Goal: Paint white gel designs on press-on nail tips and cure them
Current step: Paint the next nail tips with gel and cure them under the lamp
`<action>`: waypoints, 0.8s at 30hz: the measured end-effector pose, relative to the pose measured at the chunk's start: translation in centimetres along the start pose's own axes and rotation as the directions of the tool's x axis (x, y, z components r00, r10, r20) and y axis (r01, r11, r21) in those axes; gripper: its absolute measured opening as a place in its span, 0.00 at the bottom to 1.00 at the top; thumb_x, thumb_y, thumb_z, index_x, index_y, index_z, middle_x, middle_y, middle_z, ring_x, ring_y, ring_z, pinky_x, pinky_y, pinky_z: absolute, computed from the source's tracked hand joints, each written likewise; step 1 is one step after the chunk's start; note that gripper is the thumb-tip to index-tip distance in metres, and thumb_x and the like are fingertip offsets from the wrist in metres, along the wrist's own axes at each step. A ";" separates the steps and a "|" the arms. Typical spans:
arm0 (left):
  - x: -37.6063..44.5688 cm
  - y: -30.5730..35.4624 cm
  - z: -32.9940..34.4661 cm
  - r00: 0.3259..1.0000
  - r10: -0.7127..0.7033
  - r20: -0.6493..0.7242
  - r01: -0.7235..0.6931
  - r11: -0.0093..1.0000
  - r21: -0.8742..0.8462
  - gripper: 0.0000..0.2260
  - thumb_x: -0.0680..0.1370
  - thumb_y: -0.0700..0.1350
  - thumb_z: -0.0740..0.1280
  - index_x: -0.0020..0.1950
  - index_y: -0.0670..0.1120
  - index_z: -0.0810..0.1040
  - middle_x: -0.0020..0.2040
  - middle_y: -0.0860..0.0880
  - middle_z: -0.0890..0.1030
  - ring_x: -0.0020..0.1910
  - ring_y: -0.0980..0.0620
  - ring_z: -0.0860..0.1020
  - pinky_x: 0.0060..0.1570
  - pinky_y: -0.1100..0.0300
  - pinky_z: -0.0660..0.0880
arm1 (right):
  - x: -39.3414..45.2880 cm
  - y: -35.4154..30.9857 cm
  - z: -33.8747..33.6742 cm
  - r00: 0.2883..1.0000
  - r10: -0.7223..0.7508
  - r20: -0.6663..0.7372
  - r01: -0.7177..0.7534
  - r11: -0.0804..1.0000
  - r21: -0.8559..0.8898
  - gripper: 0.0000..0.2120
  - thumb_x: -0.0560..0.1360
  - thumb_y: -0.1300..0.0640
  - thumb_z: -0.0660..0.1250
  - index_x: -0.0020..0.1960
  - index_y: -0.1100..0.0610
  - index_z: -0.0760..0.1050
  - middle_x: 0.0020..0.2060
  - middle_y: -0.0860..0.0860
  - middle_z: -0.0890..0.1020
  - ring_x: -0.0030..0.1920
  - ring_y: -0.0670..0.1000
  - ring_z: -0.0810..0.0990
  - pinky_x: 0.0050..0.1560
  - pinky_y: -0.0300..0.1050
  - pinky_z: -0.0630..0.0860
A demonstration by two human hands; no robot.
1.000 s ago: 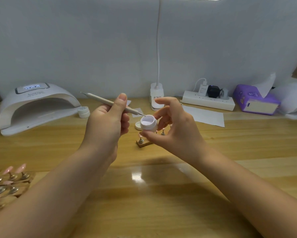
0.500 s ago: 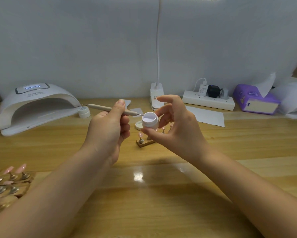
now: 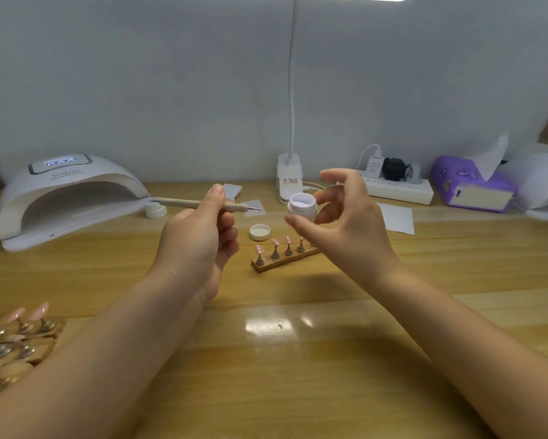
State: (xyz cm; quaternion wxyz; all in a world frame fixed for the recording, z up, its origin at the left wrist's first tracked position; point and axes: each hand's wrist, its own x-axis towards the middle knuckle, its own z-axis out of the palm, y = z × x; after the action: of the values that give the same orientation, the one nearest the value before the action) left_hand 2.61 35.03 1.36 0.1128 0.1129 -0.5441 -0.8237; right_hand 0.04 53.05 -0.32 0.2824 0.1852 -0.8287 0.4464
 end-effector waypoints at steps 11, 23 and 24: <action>-0.2 -0.4 0.1 1.000 0.017 0.016 -0.017 1.000 0.006 0.11 0.79 0.51 0.66 0.39 0.48 0.77 0.26 0.54 0.74 0.25 0.57 0.72 0.29 0.63 0.72 | 0.4 7.1 -1.5 0.915 0.404 0.004 -0.397 0.900 -0.178 0.34 0.70 0.52 0.73 0.70 0.54 0.61 0.47 0.44 0.76 0.46 0.45 0.75 0.44 0.40 0.72; -0.2 -0.8 0.0 1.000 0.014 0.010 -0.014 1.000 0.022 0.10 0.79 0.51 0.66 0.40 0.48 0.77 0.26 0.54 0.75 0.25 0.58 0.73 0.31 0.61 0.72 | 0.1 6.2 -1.3 0.985 0.173 -0.010 -0.153 0.845 -0.512 0.24 0.71 0.51 0.69 0.64 0.55 0.69 0.54 0.49 0.75 0.57 0.53 0.72 0.56 0.47 0.70; -0.2 -0.8 0.0 1.000 0.013 0.009 -0.013 1.000 0.022 0.10 0.79 0.51 0.66 0.40 0.48 0.77 0.26 0.54 0.75 0.25 0.58 0.73 0.30 0.61 0.72 | 0.0 5.6 -1.3 0.998 0.062 -0.030 -0.068 0.832 -0.550 0.18 0.70 0.51 0.69 0.58 0.55 0.73 0.46 0.48 0.75 0.50 0.52 0.73 0.50 0.46 0.71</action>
State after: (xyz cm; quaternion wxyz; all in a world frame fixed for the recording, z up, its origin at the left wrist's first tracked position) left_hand 2.81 35.38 0.63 0.1145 0.1069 -0.5542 -0.8175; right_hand -2.77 57.13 -3.31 0.3129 0.0655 -0.9263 0.1996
